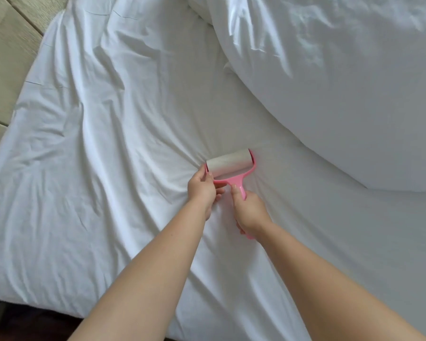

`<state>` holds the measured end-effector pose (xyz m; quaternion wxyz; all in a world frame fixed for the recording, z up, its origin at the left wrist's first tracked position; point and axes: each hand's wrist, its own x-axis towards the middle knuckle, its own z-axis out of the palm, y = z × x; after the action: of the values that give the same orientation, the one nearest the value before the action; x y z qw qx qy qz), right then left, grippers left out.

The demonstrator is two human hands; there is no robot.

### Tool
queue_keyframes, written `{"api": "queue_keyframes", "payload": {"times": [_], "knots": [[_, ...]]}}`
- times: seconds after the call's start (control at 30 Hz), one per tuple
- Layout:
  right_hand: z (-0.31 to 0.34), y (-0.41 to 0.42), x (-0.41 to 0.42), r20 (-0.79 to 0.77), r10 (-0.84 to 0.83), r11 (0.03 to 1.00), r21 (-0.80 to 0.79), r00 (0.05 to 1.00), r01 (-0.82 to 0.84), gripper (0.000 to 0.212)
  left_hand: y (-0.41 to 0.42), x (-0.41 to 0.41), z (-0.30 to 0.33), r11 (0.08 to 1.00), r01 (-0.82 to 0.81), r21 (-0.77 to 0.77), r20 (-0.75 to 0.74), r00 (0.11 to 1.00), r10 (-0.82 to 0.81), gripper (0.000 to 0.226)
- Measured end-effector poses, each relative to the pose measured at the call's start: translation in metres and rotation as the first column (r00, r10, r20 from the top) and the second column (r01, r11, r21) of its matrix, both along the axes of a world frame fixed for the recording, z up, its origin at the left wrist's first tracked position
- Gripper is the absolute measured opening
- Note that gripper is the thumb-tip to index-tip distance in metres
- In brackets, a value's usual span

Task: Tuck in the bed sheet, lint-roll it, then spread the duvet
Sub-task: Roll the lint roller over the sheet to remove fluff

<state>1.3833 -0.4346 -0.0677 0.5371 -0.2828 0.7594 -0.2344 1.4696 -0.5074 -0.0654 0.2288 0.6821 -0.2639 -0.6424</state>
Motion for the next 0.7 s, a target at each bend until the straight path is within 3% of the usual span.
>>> {"api": "queue_keyframes", "payload": {"times": [0.27,0.43,0.7], "knots": [[-0.016,-0.066,-0.014,0.022,0.043,0.998,-0.036,0.999,-0.042,0.044,-0.061,-0.008,-0.020,0.989,-0.150,-0.011,-0.064,0.987,0.150,0.042],[-0.012,-0.091,-0.014,0.013,0.045,0.998,-0.041,0.999,-0.045,0.046,-0.083,0.001,-0.013,0.990,-0.138,0.008,-0.134,0.981,0.138,0.039],[-0.010,-0.126,-0.013,-0.032,0.067,0.997,-0.036,0.997,-0.068,0.046,-0.117,0.000,-0.011,0.991,-0.132,-0.003,-0.101,0.986,0.131,0.039]]}}
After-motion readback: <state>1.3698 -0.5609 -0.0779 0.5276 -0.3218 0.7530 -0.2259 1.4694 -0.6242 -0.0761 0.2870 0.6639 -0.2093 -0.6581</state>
